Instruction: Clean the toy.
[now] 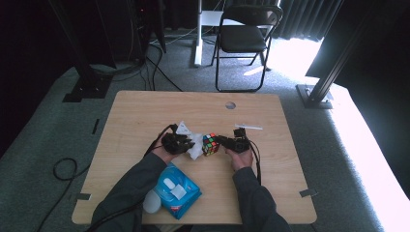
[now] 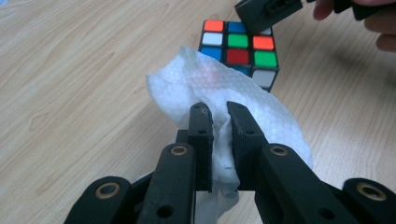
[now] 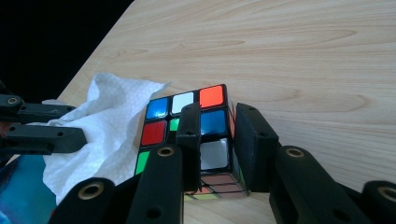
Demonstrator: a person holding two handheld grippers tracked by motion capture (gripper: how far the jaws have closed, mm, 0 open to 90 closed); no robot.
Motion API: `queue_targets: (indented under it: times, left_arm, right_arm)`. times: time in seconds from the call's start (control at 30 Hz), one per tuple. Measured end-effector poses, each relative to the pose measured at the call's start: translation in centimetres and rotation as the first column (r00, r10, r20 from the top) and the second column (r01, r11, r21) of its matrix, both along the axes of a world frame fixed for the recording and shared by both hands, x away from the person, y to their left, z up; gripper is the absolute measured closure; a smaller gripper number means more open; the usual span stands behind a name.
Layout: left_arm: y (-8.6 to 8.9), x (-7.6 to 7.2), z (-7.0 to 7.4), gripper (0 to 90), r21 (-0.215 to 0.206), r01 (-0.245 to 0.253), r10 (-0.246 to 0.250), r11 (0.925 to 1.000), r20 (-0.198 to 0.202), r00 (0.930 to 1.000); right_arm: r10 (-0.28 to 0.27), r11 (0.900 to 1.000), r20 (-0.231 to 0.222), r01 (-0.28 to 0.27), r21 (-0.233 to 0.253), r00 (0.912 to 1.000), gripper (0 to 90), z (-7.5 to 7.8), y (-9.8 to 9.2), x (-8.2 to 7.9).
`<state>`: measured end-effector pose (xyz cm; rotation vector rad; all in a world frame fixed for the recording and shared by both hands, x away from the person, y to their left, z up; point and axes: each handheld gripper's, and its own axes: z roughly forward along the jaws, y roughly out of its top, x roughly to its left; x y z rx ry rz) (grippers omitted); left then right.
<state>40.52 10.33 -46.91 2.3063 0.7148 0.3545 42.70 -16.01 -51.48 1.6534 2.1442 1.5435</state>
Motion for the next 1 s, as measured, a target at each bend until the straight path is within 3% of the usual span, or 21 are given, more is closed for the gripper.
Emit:
queue_targets:
  times: [0.17,0.5,0.6,0.9,1.0]
  left_arm:
    - [-0.1,0.0,0.0,81.2,0.001,0.002,-0.002,1.0,0.0,1.0]
    - [0.1,0.0,0.1,81.1,-0.004,-0.004,0.004,1.0,0.002,1.0]
    - [0.1,0.0,0.1,81.1,-0.003,-0.004,0.004,1.0,0.002,1.0]
    - [0.0,0.1,0.0,81.1,-0.005,-0.004,0.004,1.0,0.002,1.0]
    - [0.0,0.0,0.1,81.0,-0.007,-0.006,0.006,1.0,0.003,1.0]
  right_arm:
    - [-0.024,1.0,-0.001,0.024,0.004,0.9997,73.3,0.0,-0.6,0.0]
    - [-0.053,0.998,0.016,0.054,-0.035,0.9984,74.0,0.2,-1.0,-0.2]
    - [-0.065,0.996,0.02,0.066,-0.054,0.9977,77.9,0.3,-1.2,-0.3]
    - [-0.053,0.997,0.005,0.053,-0.057,0.9986,71.2,-0.5,-1.7,-0.8]
    - [-0.045,0.996,0.0,0.044,-0.083,0.999,69.3,-0.8,-1.8,-0.9]
